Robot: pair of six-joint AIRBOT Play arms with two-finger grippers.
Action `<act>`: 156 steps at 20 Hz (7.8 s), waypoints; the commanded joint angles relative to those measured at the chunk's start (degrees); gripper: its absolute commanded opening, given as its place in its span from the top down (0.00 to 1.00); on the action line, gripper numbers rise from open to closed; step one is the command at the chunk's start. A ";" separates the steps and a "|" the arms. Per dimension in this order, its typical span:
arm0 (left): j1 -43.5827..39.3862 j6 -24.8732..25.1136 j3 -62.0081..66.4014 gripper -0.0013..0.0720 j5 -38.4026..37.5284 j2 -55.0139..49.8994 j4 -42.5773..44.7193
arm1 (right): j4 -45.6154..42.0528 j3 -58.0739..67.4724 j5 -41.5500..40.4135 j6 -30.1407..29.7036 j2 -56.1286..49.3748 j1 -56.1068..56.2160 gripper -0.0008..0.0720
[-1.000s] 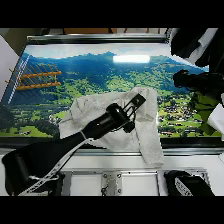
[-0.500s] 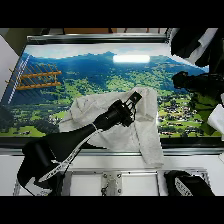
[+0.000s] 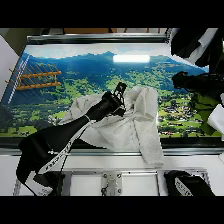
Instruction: Fold the clothes and pants, and hang the long-sleeved shirts on hangers.
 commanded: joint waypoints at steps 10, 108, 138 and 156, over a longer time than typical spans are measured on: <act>10.27 0.07 -13.70 0.95 1.09 21.55 -10.56 | 3.89 0.59 5.84 -13.25 -4.81 13.38 0.18; 6.60 6.25 -25.68 0.95 -8.22 43.17 -28.06 | -10.95 8.61 54.80 16.33 -2.03 25.38 0.95; 57.59 28.22 -7.43 0.02 -10.25 32.72 -27.63 | -11.04 8.61 51.82 16.81 -7.50 26.01 0.95; 73.88 39.10 26.16 0.05 7.72 -13.33 -6.69 | -11.04 8.61 51.82 16.81 -7.50 26.01 0.95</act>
